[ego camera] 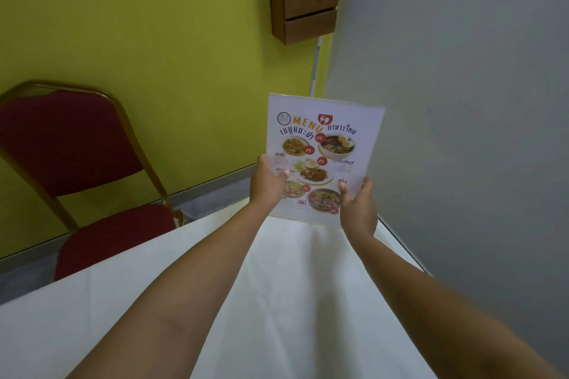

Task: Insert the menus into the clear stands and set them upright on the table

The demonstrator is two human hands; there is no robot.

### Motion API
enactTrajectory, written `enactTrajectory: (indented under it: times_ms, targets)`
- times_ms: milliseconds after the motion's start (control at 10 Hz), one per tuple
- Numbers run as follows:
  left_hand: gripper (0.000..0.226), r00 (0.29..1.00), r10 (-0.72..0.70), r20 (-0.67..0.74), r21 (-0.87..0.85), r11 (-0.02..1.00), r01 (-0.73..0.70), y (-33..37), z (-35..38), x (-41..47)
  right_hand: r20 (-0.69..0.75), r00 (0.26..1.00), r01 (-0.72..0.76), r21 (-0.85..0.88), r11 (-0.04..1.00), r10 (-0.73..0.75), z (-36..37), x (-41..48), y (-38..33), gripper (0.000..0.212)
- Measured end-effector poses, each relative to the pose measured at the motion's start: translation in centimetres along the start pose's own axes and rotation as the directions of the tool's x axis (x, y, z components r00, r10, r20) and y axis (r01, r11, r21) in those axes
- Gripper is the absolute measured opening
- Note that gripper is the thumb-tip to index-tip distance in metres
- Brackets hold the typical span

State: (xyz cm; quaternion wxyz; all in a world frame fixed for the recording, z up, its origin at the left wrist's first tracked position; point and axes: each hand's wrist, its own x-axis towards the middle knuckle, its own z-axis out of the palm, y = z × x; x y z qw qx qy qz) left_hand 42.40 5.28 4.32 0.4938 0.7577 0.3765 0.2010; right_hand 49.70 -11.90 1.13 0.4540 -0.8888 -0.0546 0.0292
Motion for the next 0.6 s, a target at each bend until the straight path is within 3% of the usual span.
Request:
enactTrajectory:
  times_ms: [200, 300, 400, 500, 600]
  targets:
    - [0.048, 0.999, 0.051, -0.001, 0.020, 0.999, -0.051, -0.5, 0.1, -0.7, 0.006, 1.000, 0.012, -0.033, 0.999, -0.012, -0.2, -0.5, 0.4, 0.050]
    - [0.066, 0.999, 0.020, 0.048, 0.093, 0.995, -0.024, -0.5, -0.1, -0.9, 0.039, 0.999, -0.001, 0.010, 1.000, 0.001, -0.3, -0.6, 0.2, 0.044]
    - [0.076, 0.986, -0.096, 0.140, 0.267, 0.962, 0.055, -0.2, -0.9, -1.3, 0.099, 0.995, -0.033, 0.000, 0.999, 0.033, -0.6, -0.6, -0.2, 0.038]
    - [0.075, 0.978, -0.098, 0.184, 0.496, 0.868, -0.006, -0.6, -1.8, -2.7, 0.127, 0.992, -0.002, -0.052, 0.999, 0.008, -1.3, -1.1, 0.0, 0.048]
    - [0.074, 0.985, -0.046, 0.168, 0.607, 0.792, -0.066, -1.1, -2.9, -4.3, 0.174, 0.985, 0.022, -0.176, 0.984, 0.009, -2.0, -2.4, -0.1, 0.068]
